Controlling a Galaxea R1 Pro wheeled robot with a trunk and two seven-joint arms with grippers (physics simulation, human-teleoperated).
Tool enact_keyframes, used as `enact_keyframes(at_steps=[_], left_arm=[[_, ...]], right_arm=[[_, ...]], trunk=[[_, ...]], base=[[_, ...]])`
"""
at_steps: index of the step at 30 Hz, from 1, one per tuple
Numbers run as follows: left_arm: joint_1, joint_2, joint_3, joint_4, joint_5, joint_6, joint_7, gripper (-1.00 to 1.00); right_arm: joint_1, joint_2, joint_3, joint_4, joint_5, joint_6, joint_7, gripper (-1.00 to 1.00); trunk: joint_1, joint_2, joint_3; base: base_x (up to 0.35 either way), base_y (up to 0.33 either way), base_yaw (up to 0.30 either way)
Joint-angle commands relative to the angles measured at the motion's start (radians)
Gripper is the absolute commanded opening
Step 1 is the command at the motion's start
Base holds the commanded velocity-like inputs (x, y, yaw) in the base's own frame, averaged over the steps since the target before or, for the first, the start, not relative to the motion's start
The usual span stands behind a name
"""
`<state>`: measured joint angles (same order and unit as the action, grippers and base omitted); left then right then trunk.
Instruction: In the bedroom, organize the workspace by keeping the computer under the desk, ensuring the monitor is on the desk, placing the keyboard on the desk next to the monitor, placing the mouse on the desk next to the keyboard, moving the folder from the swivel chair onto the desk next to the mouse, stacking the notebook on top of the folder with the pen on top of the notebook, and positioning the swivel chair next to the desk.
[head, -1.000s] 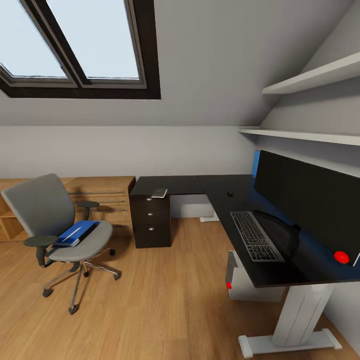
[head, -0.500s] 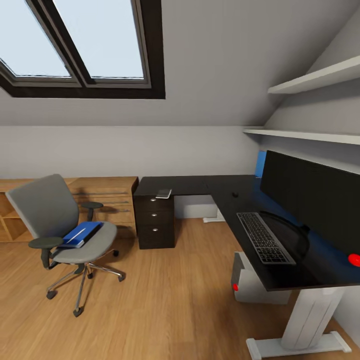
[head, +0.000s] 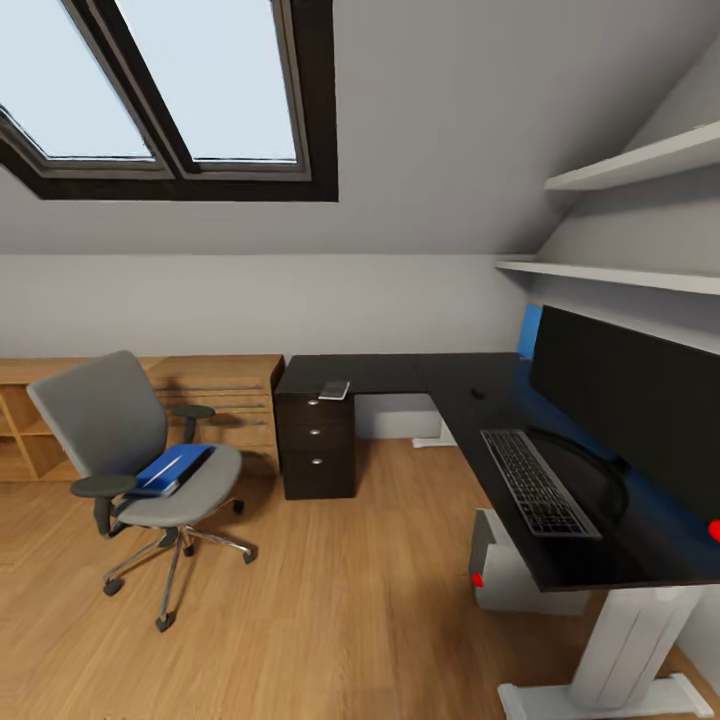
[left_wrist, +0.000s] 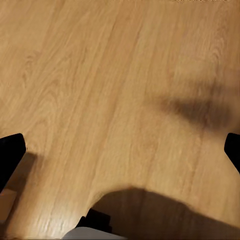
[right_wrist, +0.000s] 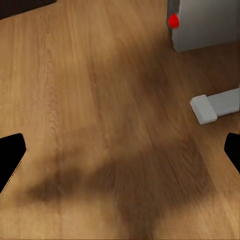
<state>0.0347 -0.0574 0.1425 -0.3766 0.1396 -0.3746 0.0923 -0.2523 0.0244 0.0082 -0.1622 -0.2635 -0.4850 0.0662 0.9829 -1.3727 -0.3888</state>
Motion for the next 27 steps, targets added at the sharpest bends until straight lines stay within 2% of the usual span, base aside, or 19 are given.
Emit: enact_keyframes(at_steps=[1,6,11,21,27], left_arm=[[0.001,-0.001,-0.001,-0.001,0.008,0.000,0.001,1.00],[0.001,-0.001,-0.001,0.001,0.008,0.000,0.001,1.00],[0.000,-0.001,-0.002,0.001,0.008,0.000,0.000,1.00],[0.000,-0.002,-0.003,0.001,0.006,-0.006,0.000,1.00],[0.000,-0.001,-0.003,0.001,0.006,-0.006,0.000,1.00]], right_arm=[[-0.001,0.001,0.001,0.002,-0.010,-0.011,0.006,1.00],[-0.001,0.002,0.001,0.003,-0.010,-0.016,0.006,1.00],[-0.001,0.000,-0.001,0.003,-0.011,-0.018,0.006,1.00],[-0.001,0.000,-0.001,0.003,-0.011,-0.018,0.006,1.00],[-0.001,0.000,-0.001,0.003,-0.011,-0.018,0.006,1.00]], trunk=[[-0.004,0.007,0.002],[-0.023,0.042,0.018],[-0.042,0.077,0.034],[-0.042,0.077,0.034],[-0.042,0.077,0.034]], base=[[0.000,0.000,0.256],[0.000,0.000,0.244],[0.000,0.000,0.071],[0.004,0.000,0.005],[0.254,0.000,0.000]])
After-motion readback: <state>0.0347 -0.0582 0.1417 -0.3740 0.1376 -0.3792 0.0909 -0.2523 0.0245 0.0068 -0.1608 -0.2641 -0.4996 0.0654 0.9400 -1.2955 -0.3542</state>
